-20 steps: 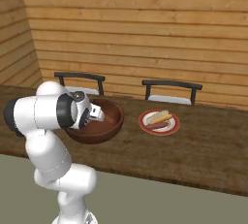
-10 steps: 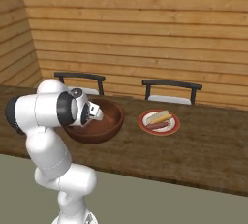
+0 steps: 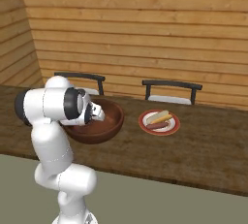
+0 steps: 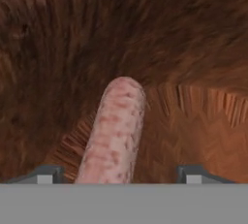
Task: Place one bun and one sausage from the bowl on each plate.
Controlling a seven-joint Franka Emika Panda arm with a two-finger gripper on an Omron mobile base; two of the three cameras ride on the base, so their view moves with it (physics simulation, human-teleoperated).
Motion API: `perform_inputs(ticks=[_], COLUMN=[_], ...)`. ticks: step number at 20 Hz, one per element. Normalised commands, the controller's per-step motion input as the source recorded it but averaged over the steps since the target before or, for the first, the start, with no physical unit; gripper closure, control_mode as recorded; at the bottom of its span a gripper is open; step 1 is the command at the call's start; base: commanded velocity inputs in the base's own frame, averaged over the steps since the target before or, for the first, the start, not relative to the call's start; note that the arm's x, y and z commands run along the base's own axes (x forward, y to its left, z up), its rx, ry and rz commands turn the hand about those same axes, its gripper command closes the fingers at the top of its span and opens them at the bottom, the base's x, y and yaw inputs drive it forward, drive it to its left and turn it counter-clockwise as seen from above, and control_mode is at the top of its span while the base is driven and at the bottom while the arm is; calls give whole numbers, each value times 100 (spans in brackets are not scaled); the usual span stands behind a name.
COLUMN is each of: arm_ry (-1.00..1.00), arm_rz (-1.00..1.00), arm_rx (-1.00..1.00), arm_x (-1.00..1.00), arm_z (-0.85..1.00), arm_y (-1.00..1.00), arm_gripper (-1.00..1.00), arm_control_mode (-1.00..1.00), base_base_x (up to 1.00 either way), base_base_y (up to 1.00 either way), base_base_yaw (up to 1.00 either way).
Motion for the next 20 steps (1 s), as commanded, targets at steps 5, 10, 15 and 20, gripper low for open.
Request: perform_inputs(ticks=[5, 10, 15, 20], arm_ry=[7, 2, 1, 0], arm_rz=[-1, 0, -1, -10], arm_rx=[-3, -4, 0, 4], arm_x=[-6, 4, 0, -16], arm_z=[-100, -60, -37, -2], arm_y=[0, 1, 0, 1], arm_gripper=[100, 100, 100, 100], arm_control_mode=[-100, -100, -100, -100], base_base_x=[0, 0, 0, 0], base_base_y=[0, 0, 0, 0], base_base_yaw=[0, 0, 0, 0])
